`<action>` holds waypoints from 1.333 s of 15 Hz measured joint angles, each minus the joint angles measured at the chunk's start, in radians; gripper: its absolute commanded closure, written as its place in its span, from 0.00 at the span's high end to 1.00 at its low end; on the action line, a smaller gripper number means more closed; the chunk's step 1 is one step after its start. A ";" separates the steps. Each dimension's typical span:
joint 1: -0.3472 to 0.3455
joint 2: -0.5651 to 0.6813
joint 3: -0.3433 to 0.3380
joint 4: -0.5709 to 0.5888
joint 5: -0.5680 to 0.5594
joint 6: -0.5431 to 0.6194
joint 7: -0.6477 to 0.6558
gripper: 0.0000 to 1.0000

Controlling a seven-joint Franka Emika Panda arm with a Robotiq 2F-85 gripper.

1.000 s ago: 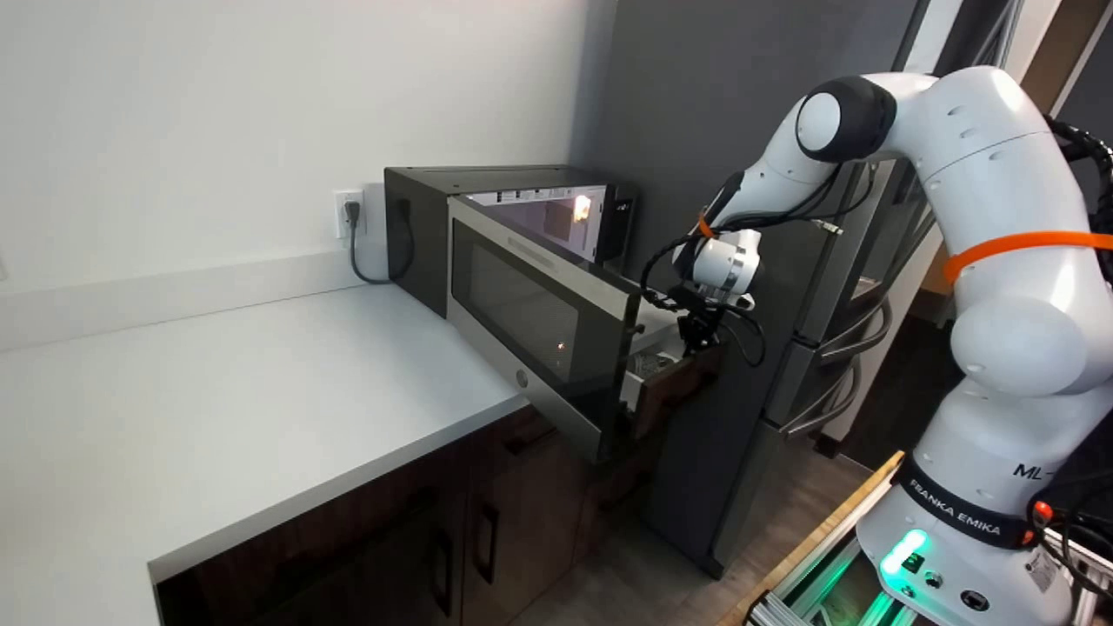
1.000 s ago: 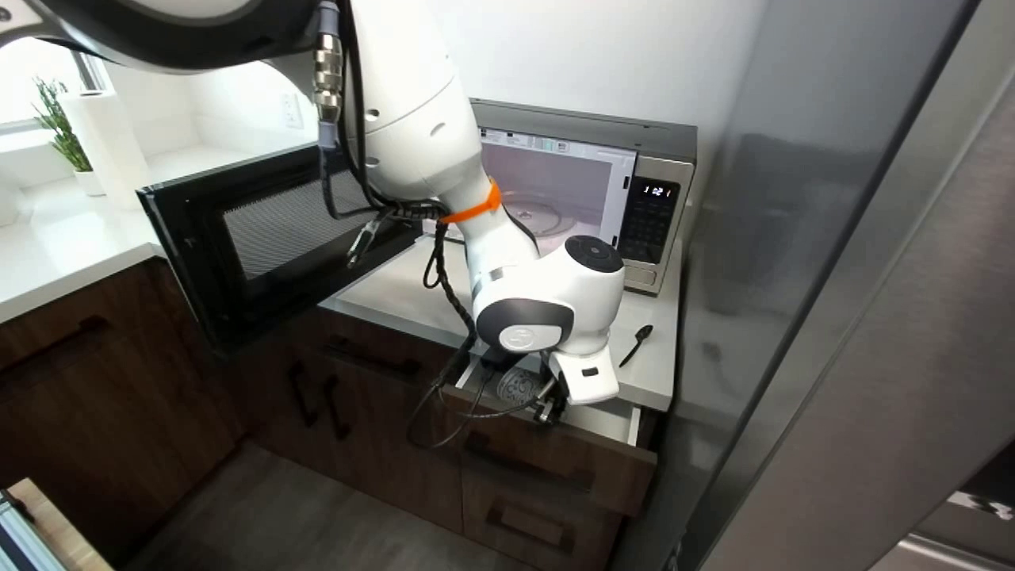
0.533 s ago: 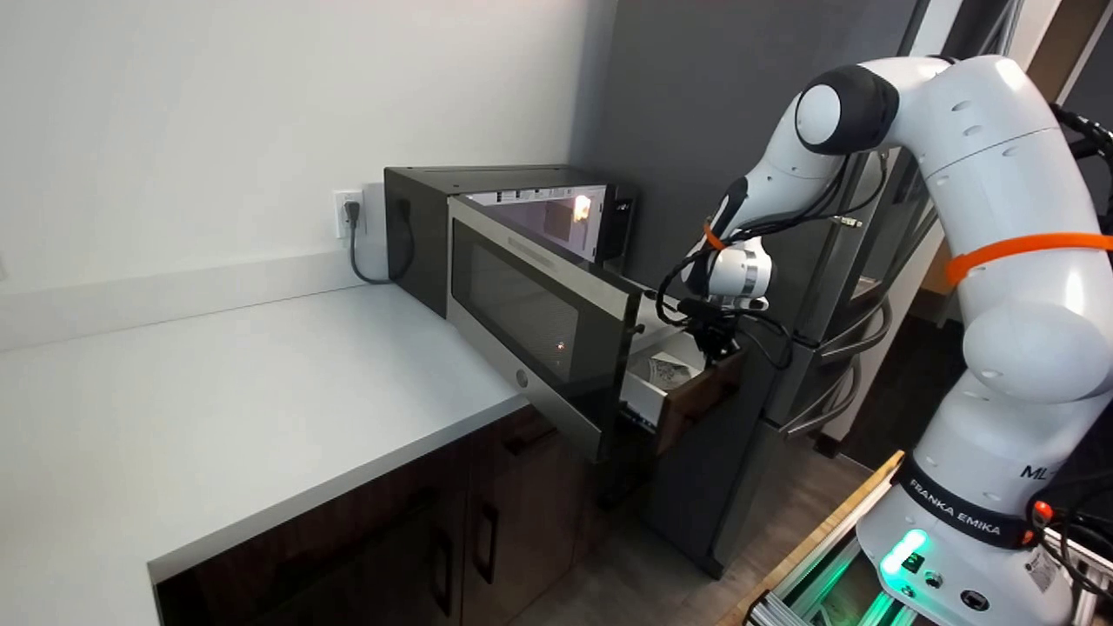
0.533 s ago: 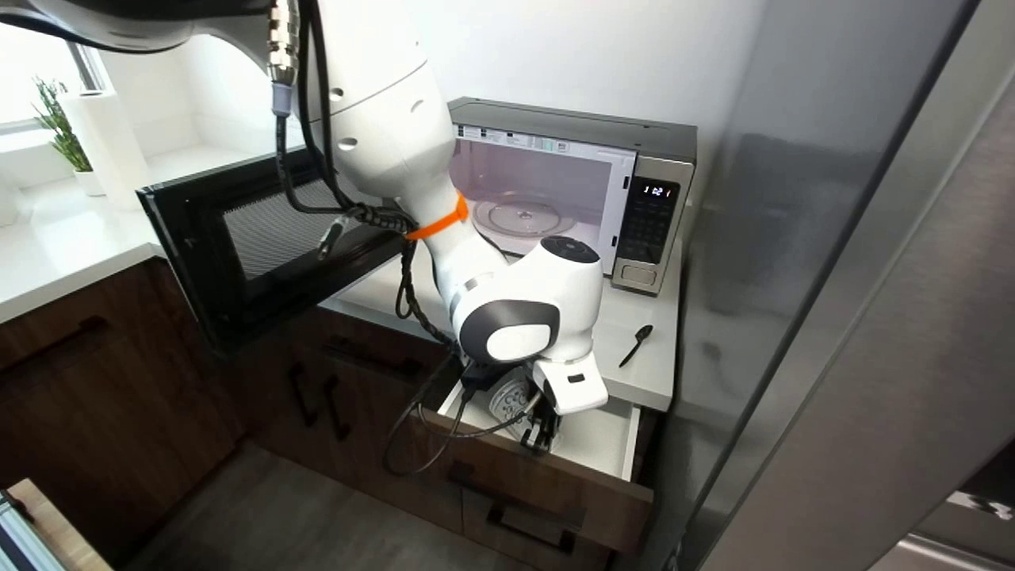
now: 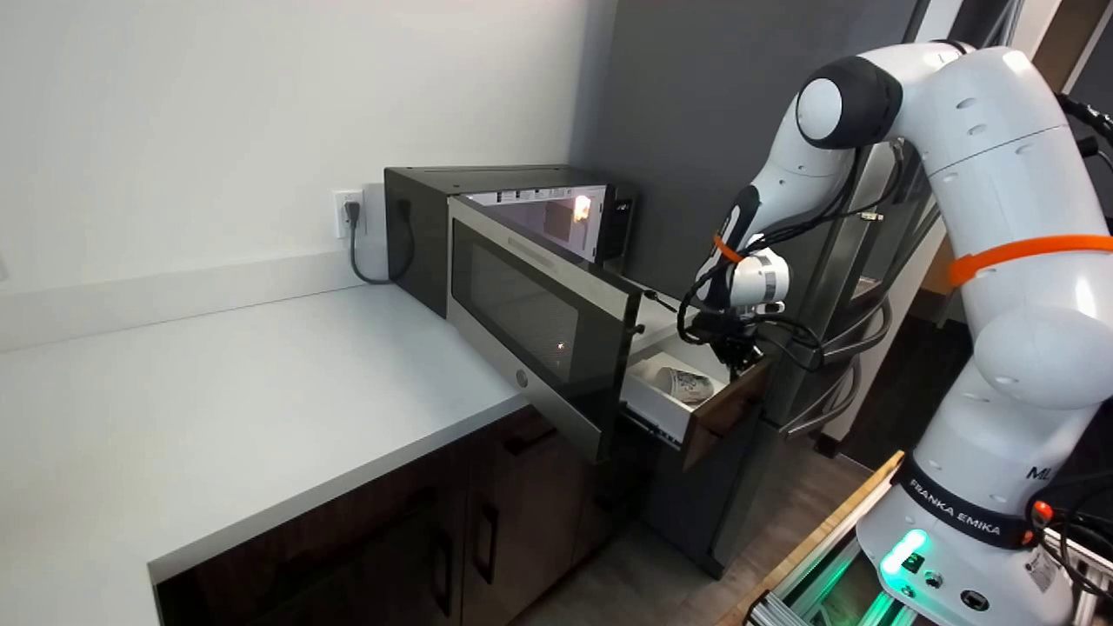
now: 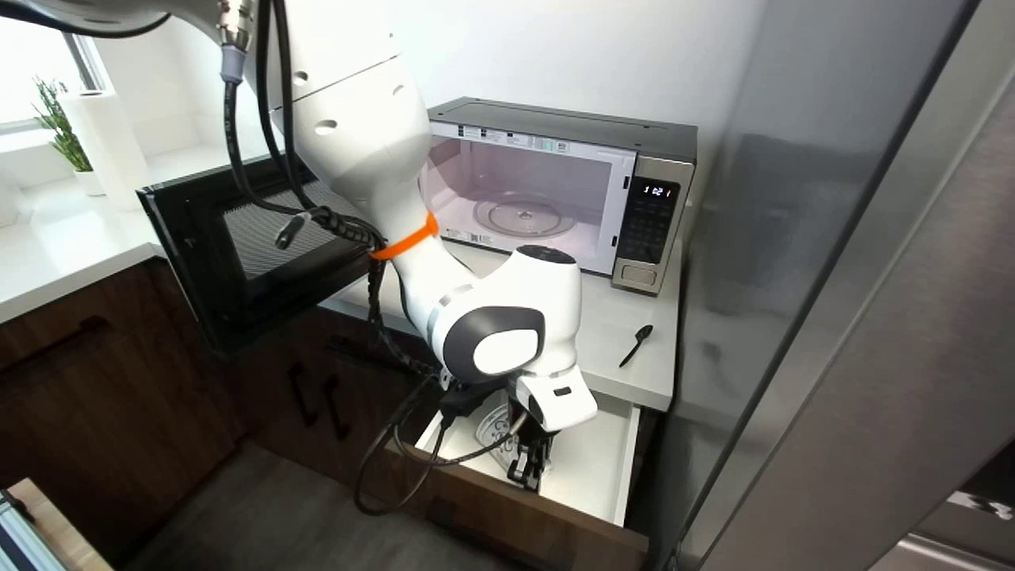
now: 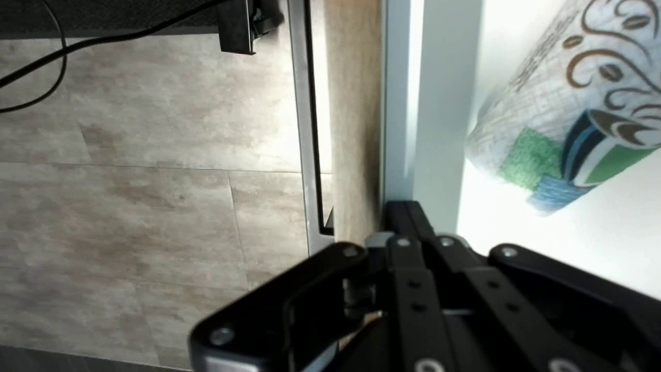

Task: Open the top drawer

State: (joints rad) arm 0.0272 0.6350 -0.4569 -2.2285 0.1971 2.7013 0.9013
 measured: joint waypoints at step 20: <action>0.027 -0.149 0.027 -0.066 -0.112 0.168 -0.153 0.69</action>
State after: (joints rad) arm 0.0547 0.4856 -0.4303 -2.2949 0.0849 2.8697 0.7483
